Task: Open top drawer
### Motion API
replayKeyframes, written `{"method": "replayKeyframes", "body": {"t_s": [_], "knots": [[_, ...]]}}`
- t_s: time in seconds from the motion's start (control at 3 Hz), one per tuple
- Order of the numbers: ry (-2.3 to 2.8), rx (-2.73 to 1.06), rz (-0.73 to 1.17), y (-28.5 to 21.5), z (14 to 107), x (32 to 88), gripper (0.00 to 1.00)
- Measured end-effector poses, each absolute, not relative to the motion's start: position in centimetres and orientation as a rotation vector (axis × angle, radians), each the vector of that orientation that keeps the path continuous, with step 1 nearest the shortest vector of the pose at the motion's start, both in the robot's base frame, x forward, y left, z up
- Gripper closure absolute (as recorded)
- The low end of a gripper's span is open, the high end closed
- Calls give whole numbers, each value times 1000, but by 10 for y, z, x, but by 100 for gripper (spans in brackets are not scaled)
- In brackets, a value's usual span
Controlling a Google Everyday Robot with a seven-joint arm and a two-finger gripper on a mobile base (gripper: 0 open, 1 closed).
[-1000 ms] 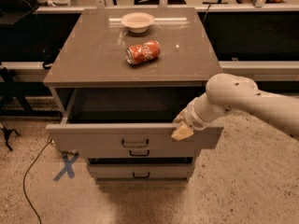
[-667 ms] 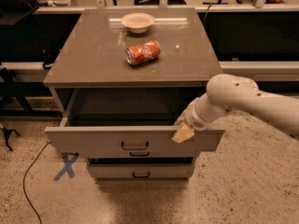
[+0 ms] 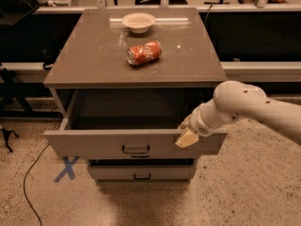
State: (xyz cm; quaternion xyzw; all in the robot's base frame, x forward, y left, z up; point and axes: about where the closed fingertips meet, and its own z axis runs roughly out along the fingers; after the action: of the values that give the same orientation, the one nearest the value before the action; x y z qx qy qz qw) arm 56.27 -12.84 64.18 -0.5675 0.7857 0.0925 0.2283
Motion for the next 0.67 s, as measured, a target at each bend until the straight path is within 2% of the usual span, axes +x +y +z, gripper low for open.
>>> {"method": "replayKeyframes", "body": {"t_s": [0.67], "knots": [[2163,-1563,255,-127,642,563,100]]}}
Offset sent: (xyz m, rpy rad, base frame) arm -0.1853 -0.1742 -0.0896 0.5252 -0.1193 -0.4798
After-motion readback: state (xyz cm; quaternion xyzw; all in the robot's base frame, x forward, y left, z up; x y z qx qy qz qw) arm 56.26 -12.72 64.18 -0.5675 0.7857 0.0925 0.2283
